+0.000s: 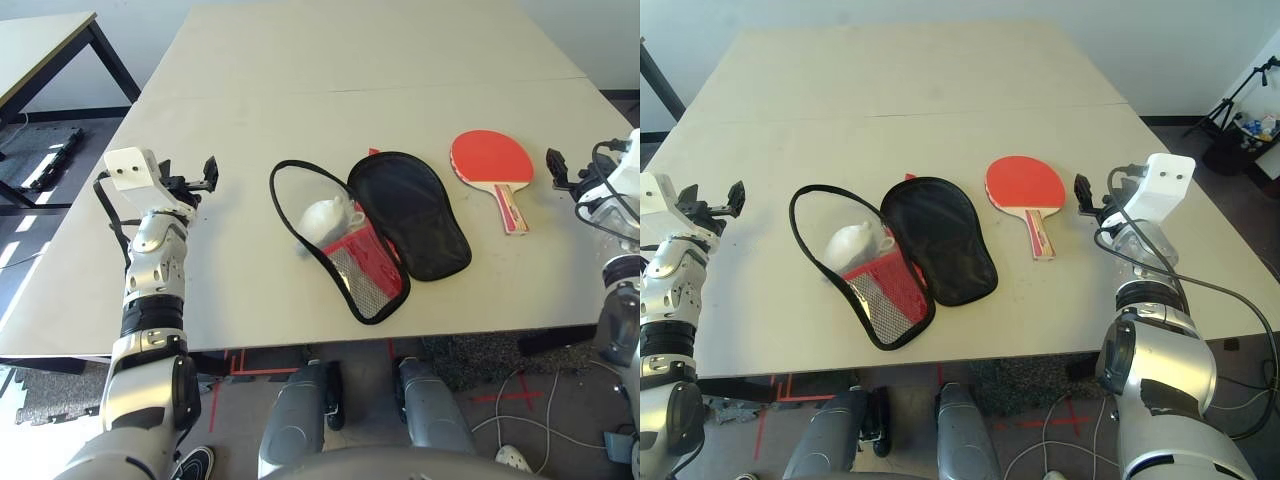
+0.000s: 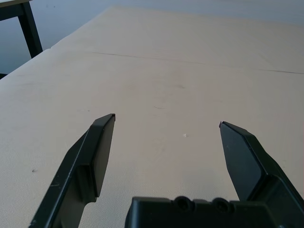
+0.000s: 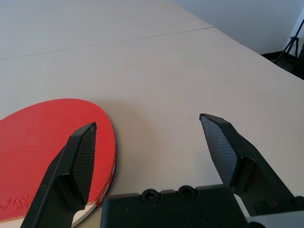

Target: Store the ping-pong paddle in its case and zip it.

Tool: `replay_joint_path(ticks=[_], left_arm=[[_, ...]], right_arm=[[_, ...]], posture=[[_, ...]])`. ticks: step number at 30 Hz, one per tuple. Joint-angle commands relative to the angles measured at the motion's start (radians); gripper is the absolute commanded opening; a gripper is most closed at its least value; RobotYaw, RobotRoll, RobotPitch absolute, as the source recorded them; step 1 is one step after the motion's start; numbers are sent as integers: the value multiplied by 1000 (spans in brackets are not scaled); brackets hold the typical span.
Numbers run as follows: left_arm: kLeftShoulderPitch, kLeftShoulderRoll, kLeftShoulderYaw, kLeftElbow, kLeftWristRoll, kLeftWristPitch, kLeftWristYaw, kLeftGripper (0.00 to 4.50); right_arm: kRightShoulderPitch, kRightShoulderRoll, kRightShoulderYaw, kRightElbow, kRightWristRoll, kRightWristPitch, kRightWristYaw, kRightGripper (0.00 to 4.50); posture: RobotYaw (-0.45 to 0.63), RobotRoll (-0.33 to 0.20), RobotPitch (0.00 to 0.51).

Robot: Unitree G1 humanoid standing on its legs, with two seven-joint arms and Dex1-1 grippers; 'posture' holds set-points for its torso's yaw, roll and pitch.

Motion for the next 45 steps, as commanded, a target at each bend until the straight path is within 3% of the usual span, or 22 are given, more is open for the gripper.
replay_joint_path(ticks=[1,7,13,19,26,31,37,45], left_arm=[[20,6,9,-14,-4,7,6,4500],[16,13,13,-11,-6,8,5,4500],[-48,96,-7,-35,8,8,-46,4500],[-98,126,-112,-252,-40,144,-221,4500],[-79,131,-275,-563,-126,365,-432,4500],[-71,106,-352,-670,-149,436,-496,4500],[-41,84,-402,-679,-117,427,-523,4500],[-5,70,-433,-687,-92,400,-549,4500]], right_arm=[[-6,-3,-4,20,-9,9,-4,4459],[1,0,-4,15,-7,7,0,4459],[15,6,-6,8,-2,4,2,4459],[28,9,-10,5,2,4,0,4459],[30,32,-8,-14,11,10,12,4459],[11,45,-11,-69,33,51,41,4459],[19,50,43,-249,0,211,18,4459],[93,68,154,-838,-48,850,-142,4459]], posture=[[-44,0,159],[-59,0,160],[-75,0,157],[-78,0,171],[-83,0,168],[-95,0,157],[-107,0,153],[-114,0,150]])
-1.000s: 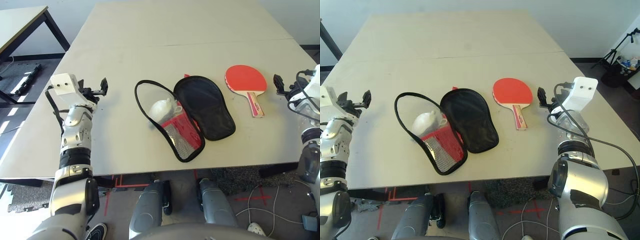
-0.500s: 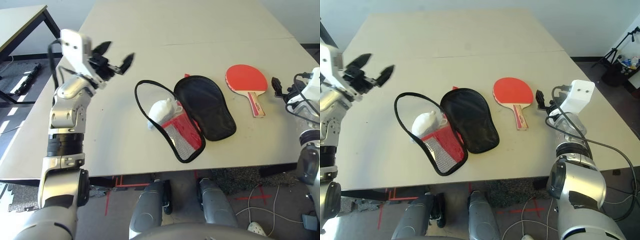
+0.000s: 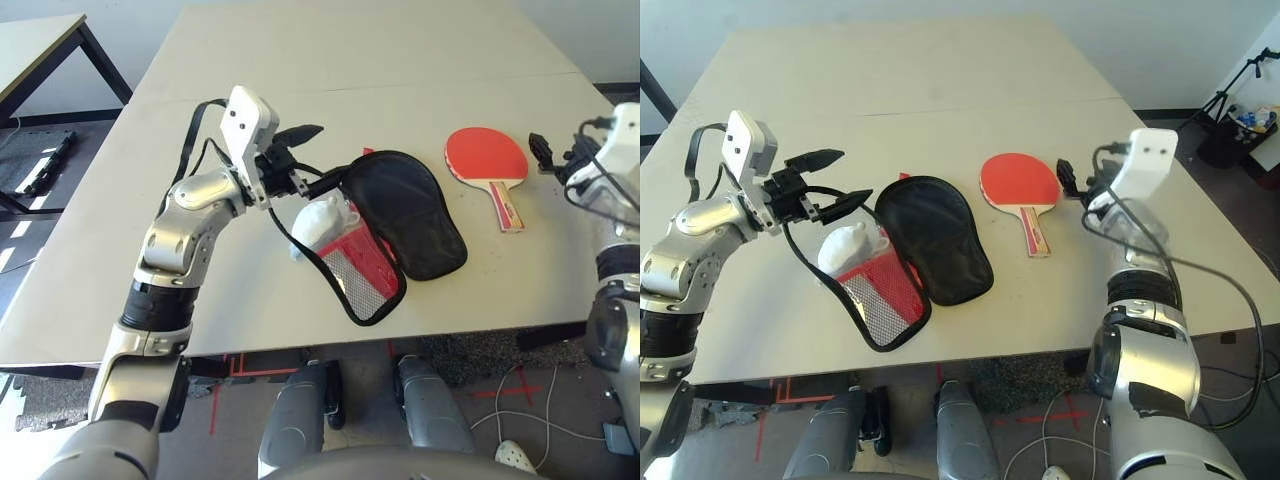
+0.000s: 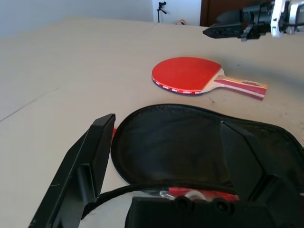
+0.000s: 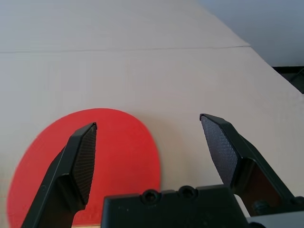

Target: Store the ping-pong paddle in its case and zip it.

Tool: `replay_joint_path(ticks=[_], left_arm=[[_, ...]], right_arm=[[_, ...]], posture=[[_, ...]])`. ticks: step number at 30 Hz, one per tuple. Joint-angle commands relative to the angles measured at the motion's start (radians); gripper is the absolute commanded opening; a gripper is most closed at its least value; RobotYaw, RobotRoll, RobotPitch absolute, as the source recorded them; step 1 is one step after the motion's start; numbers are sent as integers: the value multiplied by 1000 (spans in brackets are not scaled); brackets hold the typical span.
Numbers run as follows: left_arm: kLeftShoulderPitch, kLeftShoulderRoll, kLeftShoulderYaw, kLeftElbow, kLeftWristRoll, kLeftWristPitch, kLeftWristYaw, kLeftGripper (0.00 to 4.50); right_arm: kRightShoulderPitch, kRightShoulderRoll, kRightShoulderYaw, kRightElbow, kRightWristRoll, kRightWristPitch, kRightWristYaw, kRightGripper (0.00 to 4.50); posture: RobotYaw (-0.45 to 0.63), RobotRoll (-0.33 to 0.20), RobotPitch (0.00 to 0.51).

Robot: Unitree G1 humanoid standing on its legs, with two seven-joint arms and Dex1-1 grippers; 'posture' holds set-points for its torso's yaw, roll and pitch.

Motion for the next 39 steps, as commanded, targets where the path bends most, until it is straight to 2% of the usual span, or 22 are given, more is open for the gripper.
replay_joint_path(ticks=[1,6,11,16,27,36,38,39], left_arm=[[21,-7,-14,-22,9,-11,-18,4500],[30,-16,-18,-29,21,-19,-18,4500],[39,-12,-24,-32,39,-27,-21,4500],[41,-14,-32,-35,56,-36,-27,4500],[39,-16,-34,-38,67,-44,-22,4500],[37,-20,-34,-36,73,-49,-24,4500],[38,-21,-36,-35,75,-51,-25,4500],[39,-21,-36,-34,76,-52,-26,4500]], right_arm=[[15,22,34,-209,-1,355,-71,4459],[-14,28,51,-412,36,737,-78,4459],[-43,50,54,-449,22,966,-116,4459],[-39,84,64,-391,2,1031,-141,4459],[5,111,105,-313,-11,1016,-141,4459],[33,109,121,-321,-38,972,-153,1752],[51,110,131,-359,-45,955,-157,1223],[58,110,135,-374,-48,948,-159,1142]], posture=[[-111,0,152],[-102,0,152],[-96,0,152],[-87,0,150],[-70,0,148],[-76,0,150],[-77,0,150],[-77,0,150]])
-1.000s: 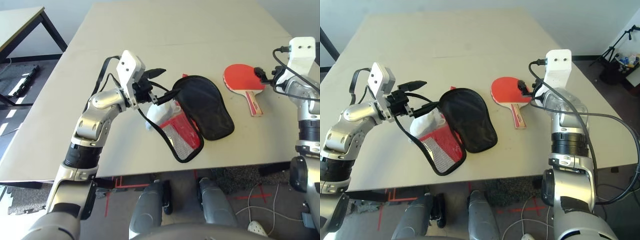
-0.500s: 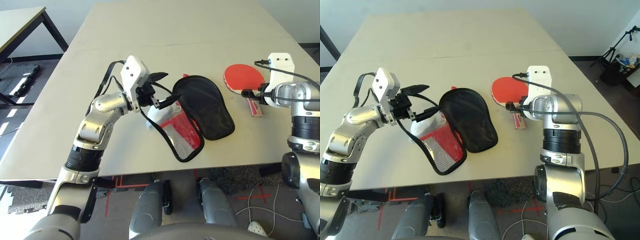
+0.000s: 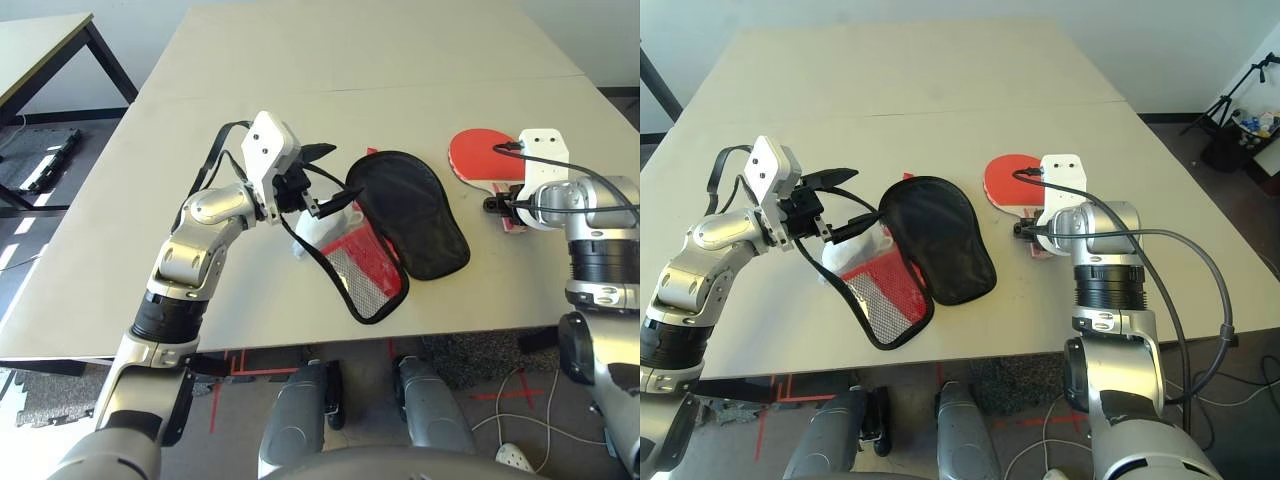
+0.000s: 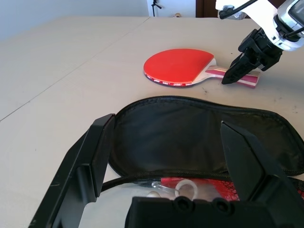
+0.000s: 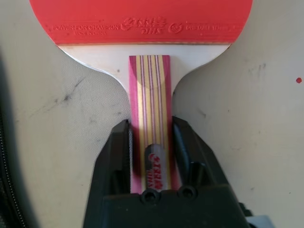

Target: Store the ping-pong paddle in its case and zip it.

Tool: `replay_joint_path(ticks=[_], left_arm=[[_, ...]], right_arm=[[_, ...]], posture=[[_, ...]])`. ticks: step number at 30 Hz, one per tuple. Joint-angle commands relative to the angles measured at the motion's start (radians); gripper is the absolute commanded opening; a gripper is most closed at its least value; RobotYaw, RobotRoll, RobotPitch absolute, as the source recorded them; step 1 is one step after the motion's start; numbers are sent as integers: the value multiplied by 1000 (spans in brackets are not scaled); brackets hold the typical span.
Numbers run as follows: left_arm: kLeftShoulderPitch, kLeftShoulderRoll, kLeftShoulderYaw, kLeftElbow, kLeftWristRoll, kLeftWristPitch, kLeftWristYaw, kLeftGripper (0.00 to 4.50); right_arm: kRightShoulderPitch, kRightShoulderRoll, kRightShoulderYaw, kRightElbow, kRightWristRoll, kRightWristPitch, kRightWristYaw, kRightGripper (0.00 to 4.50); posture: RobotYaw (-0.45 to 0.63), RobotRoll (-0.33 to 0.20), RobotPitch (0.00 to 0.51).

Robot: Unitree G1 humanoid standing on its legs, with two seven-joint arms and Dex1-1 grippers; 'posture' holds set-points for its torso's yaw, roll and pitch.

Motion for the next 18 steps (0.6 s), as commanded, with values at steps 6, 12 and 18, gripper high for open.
replay_joint_path(ticks=[6,12,18], left_arm=[[12,-8,-16,-4,12,-11,-11,4500],[15,-9,-17,-3,13,-11,-14,4500],[21,-8,-20,-7,16,-10,-16,4500]], right_arm=[[122,28,24,-185,-91,-139,-105,1143],[186,41,57,-340,-84,-173,-65,1143],[190,79,91,-493,-42,-105,-11,1143]], posture=[[-85,0,154],[-86,0,156],[-84,0,161]])
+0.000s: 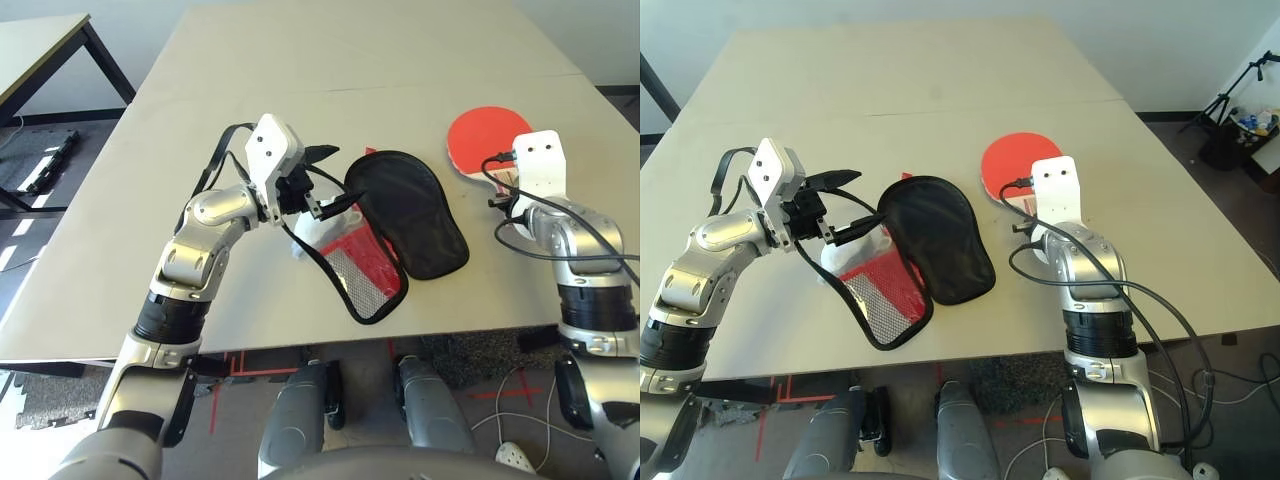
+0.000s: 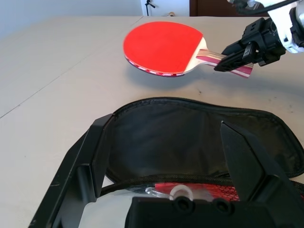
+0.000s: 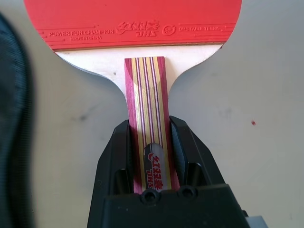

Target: Store the ping-pong paddle in its case and zip it.

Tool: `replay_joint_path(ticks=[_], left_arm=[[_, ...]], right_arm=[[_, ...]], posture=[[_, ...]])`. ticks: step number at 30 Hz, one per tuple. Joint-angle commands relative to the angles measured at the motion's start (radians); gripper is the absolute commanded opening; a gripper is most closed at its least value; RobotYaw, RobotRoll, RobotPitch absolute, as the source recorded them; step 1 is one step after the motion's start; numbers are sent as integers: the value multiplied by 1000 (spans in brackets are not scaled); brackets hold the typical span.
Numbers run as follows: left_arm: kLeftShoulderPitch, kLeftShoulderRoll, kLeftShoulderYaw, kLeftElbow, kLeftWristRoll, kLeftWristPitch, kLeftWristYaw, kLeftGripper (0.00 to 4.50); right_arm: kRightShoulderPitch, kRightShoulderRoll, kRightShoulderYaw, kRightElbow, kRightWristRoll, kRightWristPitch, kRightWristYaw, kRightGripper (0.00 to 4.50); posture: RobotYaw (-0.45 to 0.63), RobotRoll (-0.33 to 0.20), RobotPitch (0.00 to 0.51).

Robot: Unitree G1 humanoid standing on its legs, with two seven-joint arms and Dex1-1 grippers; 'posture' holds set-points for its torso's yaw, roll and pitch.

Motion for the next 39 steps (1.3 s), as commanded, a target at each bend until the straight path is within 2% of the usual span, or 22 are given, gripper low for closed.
replay_joint_path(ticks=[1,5,14,25,39], left_arm=[[16,-1,-12,-7,7,-4,-8,4500],[19,-6,-7,-13,-2,7,-3,4500],[23,5,-3,-27,-4,23,-9,4500],[32,2,-7,-43,-4,36,-8,4500],[30,-3,-9,-37,1,29,-1,4500]], right_arm=[[2,35,37,-113,28,48,25,1143],[16,99,71,-193,42,99,27,1143],[31,178,141,-268,81,253,47,1143],[48,183,168,-329,75,427,14,1143],[72,205,171,-305,100,437,3,1143]], posture=[[-80,0,162],[-77,0,172],[-77,0,198],[-68,0,216],[-58,0,220]])
